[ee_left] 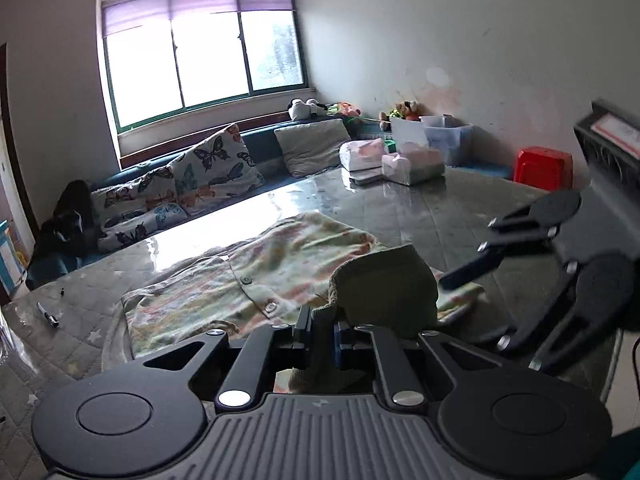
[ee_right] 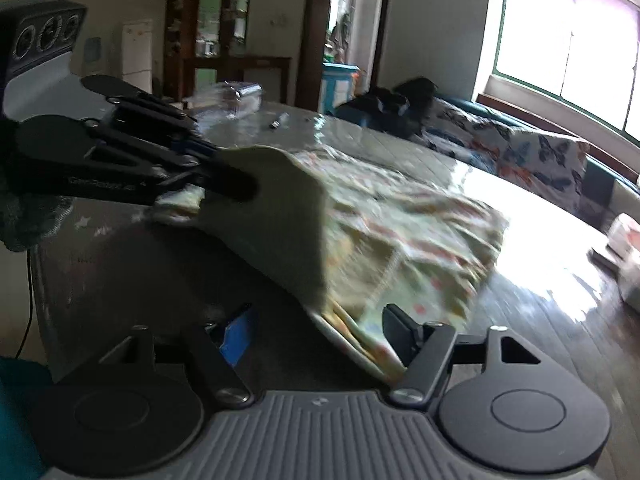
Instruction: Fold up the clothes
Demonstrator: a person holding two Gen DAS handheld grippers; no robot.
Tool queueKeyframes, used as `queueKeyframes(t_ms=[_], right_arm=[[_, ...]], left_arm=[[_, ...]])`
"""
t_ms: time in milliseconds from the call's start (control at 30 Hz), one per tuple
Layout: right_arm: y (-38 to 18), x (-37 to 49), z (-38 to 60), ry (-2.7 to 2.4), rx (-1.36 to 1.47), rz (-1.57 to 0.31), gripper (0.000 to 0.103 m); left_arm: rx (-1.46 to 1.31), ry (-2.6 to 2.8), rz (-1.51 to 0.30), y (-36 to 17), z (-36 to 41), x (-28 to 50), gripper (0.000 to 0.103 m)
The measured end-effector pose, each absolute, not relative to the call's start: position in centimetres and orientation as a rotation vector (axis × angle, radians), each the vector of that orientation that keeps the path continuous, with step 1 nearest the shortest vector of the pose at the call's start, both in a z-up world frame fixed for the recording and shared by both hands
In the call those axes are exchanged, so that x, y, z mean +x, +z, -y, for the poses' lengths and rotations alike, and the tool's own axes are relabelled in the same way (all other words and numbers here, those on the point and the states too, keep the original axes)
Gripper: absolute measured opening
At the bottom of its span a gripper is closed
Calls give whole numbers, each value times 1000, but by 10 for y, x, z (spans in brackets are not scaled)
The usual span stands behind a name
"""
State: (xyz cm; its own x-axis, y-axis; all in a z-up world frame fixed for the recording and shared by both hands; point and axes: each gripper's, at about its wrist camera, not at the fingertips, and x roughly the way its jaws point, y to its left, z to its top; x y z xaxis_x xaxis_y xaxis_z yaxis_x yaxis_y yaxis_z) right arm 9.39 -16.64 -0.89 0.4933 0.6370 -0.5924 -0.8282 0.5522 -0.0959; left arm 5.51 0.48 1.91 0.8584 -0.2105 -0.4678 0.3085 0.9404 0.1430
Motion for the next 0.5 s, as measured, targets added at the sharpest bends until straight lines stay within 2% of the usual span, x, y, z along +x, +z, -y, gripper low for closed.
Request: queueKeyframes(t_ms=[33,100,167,267,300,333,433,500], right_arm=[[-10,97,161,924,-389,-532,63],[-10,103,155,935,-362,-539,50],[-11,109,151,943,-327,-558,32],[-11,119,146,953,-274,-585,22],[-9,121,147,949,-254,-592,21],[-8,123,148,945,-239,-596,19],[-3,128,150,938,-193,-604,17],[0,129,149,934,-184,-599,16]], left_arm=[[213,-273,-466,20,-6,57,11],[202,-271,-469,20,-9,59,11],[195,-269,-474,18,-11,58,11],[180,-253,-483,16,-18,52,16],[177,-247,-486,15,-20,49,19],[179,-236,-490,12,-23,44,30],[197,-210,-495,5,-29,30,46],[234,-191,-497,-1,-30,21,50]])
